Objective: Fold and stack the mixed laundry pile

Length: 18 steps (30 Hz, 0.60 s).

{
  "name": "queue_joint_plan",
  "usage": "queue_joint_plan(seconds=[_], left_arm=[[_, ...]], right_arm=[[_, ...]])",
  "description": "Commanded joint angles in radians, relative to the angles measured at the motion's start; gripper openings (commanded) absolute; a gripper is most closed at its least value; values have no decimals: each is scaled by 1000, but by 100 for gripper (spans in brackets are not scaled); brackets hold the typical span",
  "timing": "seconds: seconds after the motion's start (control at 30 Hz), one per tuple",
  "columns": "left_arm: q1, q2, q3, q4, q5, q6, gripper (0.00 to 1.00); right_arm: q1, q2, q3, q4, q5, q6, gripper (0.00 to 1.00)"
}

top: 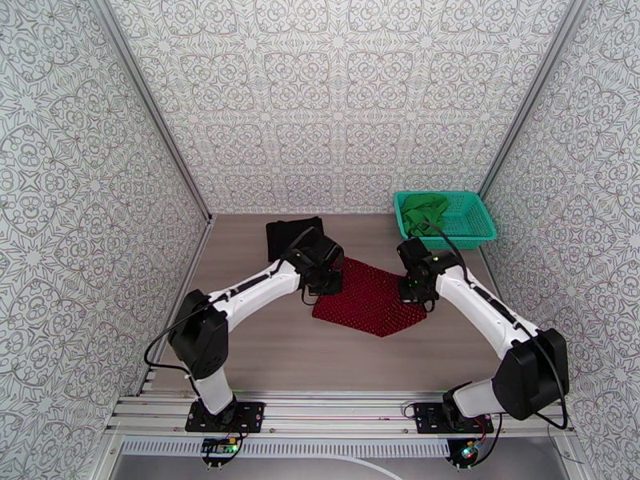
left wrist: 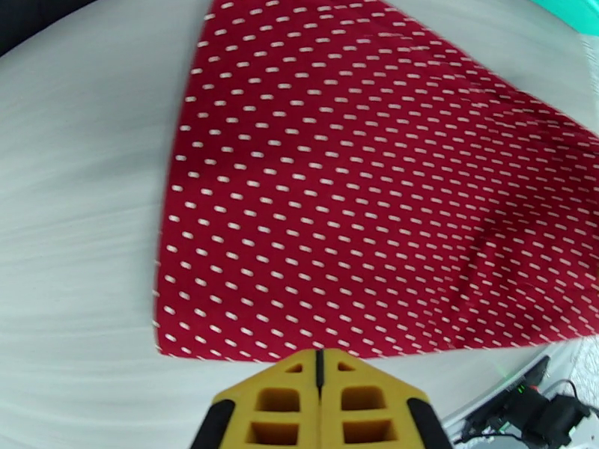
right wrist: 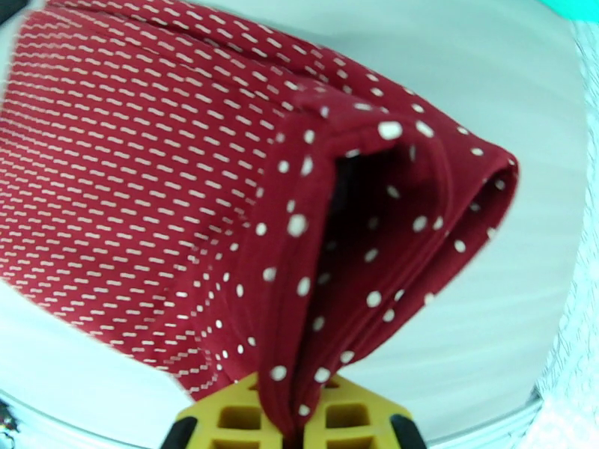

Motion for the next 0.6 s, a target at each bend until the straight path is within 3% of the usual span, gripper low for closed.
queue_joint_plan(seconds=[0.0,0.33,0.57], left_arm=[[76,73,25,-28,-77,38,0],[152,234,88,-4,-74,112,0],[154,286,95,19,-28,119,0]], right_arm=[[-1,25,73,-18,-91,-41,0],[29,106,171,-33,-143,-30,0],[81,211,278,-65,-132,9,0]])
